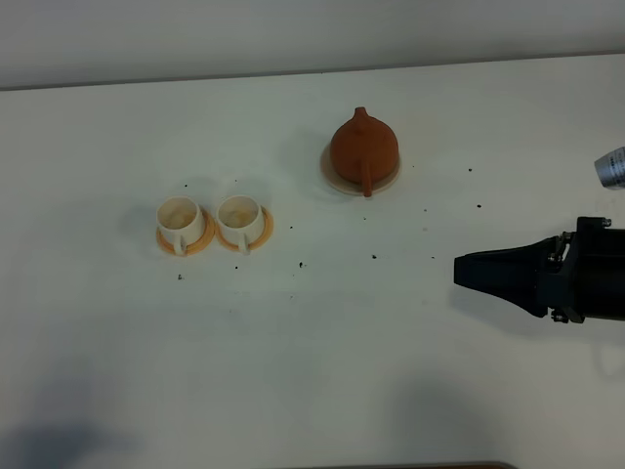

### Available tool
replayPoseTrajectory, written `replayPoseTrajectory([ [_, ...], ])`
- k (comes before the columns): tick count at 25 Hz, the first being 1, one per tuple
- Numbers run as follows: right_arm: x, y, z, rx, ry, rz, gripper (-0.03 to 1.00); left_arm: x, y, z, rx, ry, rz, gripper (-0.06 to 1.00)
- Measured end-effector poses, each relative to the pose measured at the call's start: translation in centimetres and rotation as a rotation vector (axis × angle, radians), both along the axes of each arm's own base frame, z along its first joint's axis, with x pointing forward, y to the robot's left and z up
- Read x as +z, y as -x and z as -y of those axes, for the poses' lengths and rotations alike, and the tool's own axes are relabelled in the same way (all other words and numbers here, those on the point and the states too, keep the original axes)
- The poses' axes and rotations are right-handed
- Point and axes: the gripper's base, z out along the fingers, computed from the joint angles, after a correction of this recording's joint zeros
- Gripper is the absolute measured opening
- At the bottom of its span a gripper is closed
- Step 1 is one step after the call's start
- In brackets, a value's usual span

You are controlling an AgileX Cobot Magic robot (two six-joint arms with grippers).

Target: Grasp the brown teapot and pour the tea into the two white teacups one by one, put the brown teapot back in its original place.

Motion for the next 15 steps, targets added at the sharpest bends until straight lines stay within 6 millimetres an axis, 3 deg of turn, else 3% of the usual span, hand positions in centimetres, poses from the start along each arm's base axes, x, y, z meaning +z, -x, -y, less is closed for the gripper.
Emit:
replayPoseTrajectory([
  [9, 0.2, -0.2, 0.0, -0.009, -0.001, 0.005, 0.24, 0.0, 0.2, 0.0, 0.018, -0.001, 0.014, 0.26],
  [15, 3.5, -2.8, -0.6, -0.028, 0.019, 0.056, 0.24, 0.0, 0.2, 0.0, 0.018, -0.001, 0.014, 0.26],
])
